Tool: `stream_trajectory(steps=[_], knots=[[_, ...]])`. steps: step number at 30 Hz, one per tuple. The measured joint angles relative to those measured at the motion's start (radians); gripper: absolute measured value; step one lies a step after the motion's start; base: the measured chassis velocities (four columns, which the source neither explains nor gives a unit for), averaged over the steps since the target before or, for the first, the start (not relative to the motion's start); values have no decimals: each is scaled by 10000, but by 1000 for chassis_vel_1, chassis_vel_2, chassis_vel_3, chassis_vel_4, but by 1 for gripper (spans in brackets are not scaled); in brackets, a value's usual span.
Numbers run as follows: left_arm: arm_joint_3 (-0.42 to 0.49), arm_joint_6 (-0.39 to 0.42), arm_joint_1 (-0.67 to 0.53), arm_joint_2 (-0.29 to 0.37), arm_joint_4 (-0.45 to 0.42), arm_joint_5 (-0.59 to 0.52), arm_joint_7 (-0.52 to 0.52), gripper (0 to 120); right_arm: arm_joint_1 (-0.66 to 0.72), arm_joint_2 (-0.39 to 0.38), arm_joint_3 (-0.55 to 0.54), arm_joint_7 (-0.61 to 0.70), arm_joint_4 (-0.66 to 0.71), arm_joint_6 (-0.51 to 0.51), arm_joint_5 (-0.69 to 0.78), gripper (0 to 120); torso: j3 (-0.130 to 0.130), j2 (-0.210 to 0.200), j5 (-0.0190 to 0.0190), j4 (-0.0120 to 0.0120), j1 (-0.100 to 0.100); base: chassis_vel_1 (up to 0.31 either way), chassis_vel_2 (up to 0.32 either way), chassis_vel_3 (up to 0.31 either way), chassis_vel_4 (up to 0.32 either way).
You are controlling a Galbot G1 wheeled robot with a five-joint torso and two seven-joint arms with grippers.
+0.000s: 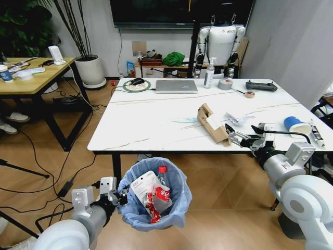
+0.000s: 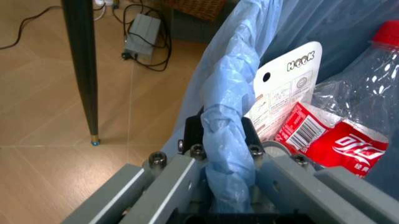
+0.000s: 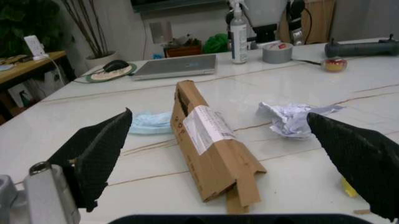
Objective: Pick up the trash bin and place the trash from the table into it.
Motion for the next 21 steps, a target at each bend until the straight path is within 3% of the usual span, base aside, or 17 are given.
stream_trajectory(steps=[8,21], knots=[[-2,0,18,41,0,-20,0,0,589,-256,-471,21,-355,79,154,100,0,0,-6,3,0,-20,-19,9,16],[-139,0,141,116,0,-86,6,0,4328,-640,-2989,1450,-2577,-107,2334,100,1,0,-3,1,3,0,0,0,0]])
